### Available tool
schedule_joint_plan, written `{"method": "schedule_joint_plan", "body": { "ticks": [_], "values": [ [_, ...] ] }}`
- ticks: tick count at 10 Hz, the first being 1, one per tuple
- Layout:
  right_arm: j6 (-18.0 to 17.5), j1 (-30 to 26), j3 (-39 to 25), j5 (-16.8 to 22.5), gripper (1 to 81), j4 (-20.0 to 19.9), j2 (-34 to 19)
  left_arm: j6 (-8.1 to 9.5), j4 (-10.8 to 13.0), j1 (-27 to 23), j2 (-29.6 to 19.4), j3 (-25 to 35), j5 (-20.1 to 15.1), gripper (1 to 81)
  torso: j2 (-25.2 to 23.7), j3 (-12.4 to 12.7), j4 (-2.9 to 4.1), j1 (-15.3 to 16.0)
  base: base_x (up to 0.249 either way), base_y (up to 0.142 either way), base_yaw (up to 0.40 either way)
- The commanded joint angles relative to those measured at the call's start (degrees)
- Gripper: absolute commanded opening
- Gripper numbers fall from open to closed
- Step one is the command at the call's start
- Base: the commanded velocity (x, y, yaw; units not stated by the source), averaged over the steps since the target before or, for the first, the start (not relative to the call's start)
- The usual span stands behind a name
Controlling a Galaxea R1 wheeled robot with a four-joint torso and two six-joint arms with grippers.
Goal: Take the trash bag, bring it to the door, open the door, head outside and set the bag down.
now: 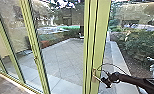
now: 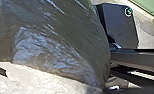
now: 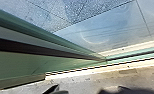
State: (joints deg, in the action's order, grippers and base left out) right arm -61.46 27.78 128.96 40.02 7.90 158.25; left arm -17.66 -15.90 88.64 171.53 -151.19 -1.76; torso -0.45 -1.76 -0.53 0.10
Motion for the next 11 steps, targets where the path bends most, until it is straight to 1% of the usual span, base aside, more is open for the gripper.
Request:
{"method": "schedule_joint_plan", "body": {
  "ticks": [1,3,4,6,8,9,10,11],
  "values": [
    [3.6,4.9,-3.7,8.0,81.1,-5.1,1.8,0.18,-0.6,-1.9,-0.5,0.3,-4.1,1.0,0.0,0.0,0.0,0.0,0.0,0.0,0.0],
    [3.6,6.7,-4.3,2.4,81.1,-6.3,1.7,0.17,-1.0,-1.8,-0.6,0.3,-4.1,1.0,0.0,0.0,0.0,0.0,0.0,0.0,0.0],
    [3.5,6.9,-4.8,1.0,81.1,-6.5,1.7,0.17,-1.0,-1.8,-0.6,0.3,-4.1,1.0,0.0,0.0,0.0,0.0,0.0,0.0,0.0],
    [3.0,6.8,-5.8,0.2,81.1,-6.5,1.5,0.17,-1.0,-1.8,-0.6,0.3,-4.1,1.0,0.0,0.0,-0.02,0.0,0.0,0.0,0.0],
    [2.9,6.6,-6.7,-1.7,81.1,-6.5,0.8,0.17,-1.0,-1.8,-0.7,0.3,-4.1,1.0,0.0,-4.5,-0.02,0.0,0.0,0.0,0.0],
    [2.9,6.6,-7.7,-3.1,81.1,-6.5,0.0,0.17,-1.1,-1.7,-0.9,0.3,-4.1,1.0,0.0,-5.7,-0.02,0.0,0.0,0.0,0.0],
    [2.8,6.5,-9.6,-5.4,81.1,-6.7,-1.4,0.17,-1.1,-1.4,-1.1,0.3,-4.1,1.0,0.0,-7.2,-0.05,-0.1,0.0,0.0,0.0],
    [2.8,6.5,-11.2,-6.9,81.1,-6.7,-2.7,0.17,-1.1,-1.2,-1.1,0.3,-4.1,1.0,0.0,-7.9,-0.05,-0.1,0.0,0.0,0.0]
  ]
}}
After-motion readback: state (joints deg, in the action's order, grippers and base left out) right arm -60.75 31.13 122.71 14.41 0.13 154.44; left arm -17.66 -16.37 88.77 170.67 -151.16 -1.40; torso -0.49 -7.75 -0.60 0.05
